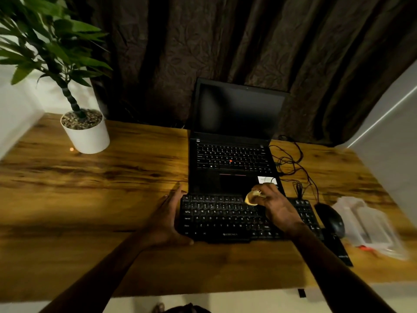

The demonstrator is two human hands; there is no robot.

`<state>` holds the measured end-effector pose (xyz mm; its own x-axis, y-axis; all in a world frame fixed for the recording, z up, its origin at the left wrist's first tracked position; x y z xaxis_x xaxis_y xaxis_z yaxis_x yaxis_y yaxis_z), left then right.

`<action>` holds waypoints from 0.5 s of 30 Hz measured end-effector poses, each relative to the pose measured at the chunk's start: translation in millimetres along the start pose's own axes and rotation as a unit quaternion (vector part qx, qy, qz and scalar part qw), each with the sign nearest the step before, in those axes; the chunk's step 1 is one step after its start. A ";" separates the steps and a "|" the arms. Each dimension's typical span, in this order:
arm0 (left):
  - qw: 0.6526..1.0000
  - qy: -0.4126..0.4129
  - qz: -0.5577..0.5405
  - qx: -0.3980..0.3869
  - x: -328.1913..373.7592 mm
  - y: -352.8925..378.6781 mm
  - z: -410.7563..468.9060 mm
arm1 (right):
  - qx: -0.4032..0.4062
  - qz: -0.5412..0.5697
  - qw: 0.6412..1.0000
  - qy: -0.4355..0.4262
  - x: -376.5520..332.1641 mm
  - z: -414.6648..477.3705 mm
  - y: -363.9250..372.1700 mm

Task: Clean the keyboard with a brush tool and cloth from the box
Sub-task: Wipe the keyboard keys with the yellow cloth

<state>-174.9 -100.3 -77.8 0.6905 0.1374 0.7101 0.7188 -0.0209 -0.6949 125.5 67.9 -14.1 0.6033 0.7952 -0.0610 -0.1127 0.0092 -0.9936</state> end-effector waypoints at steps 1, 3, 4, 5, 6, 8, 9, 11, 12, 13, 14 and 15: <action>1.000 -0.002 0.000 0.001 -0.7 0.3 0.3 | 0.003 0.003 1.000 0.002 0.5 -1.4 -0.4; 1.000 -0.003 -0.004 0.004 -2.0 0.9 0.9 | 0.007 -0.003 1.000 -0.010 -8.5 3.2 -0.1; 1.000 -0.001 -0.007 0.003 -1.5 1.0 1.2 | 0.008 -0.005 1.000 -0.022 -15.1 7.6 1.1; 1.000 0.005 -0.007 0.002 -0.2 0.9 1.4 | 0.004 -0.003 0.999 -0.032 -20.3 12.5 3.5; 1.000 0.009 -0.005 0.002 1.9 0.1 1.4 | -0.002 -0.003 0.999 -0.039 -24.4 16.8 5.1; 1.000 0.012 -0.006 0.002 5.4 -1.3 0.3 | -0.012 -0.008 0.999 -0.038 -23.3 20.4 5.3; 1.000 0.012 -0.005 0.002 6.0 -1.5 0.0 | -0.014 -0.012 0.999 -0.033 -17.9 18.0 3.8; 1.000 0.012 -0.005 0.002 4.4 -1.1 0.0 | -0.011 -0.016 1.000 -0.024 -1.9 5.5 0.0; 1.000 0.010 -0.005 0.001 2.3 -0.1 0.6 | -0.010 -0.014 1.000 -0.017 6.1 -2.1 -2.4; 1.000 0.009 -0.004 -0.002 1.3 0.2 0.9 | -0.007 -0.010 1.000 -0.007 13.3 -8.8 -3.7; 1.000 0.007 -0.001 -0.004 -0.2 0.5 0.9 | -0.001 -0.008 1.000 0.002 17.4 -11.9 -4.0; 1.000 0.006 0.002 -0.005 -1.0 0.7 1.0 | 0.006 -0.006 1.000 0.006 19.0 -12.1 -2.4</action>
<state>-175.2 -99.4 -79.2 0.6937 0.1249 0.7094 0.7174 -0.0314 -0.6960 146.7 75.7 -14.0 0.6143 0.7874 -0.0509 -0.1146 0.0252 -0.9931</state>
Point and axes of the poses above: each hand's wrist, its own z-axis towards the middle knuckle, its own y-axis out of the palm, x = y × z, the point moved 2 cm from there along z, towards the middle knuckle, and after that the axes turned 5 degrees about z, right-handed, at the moved point
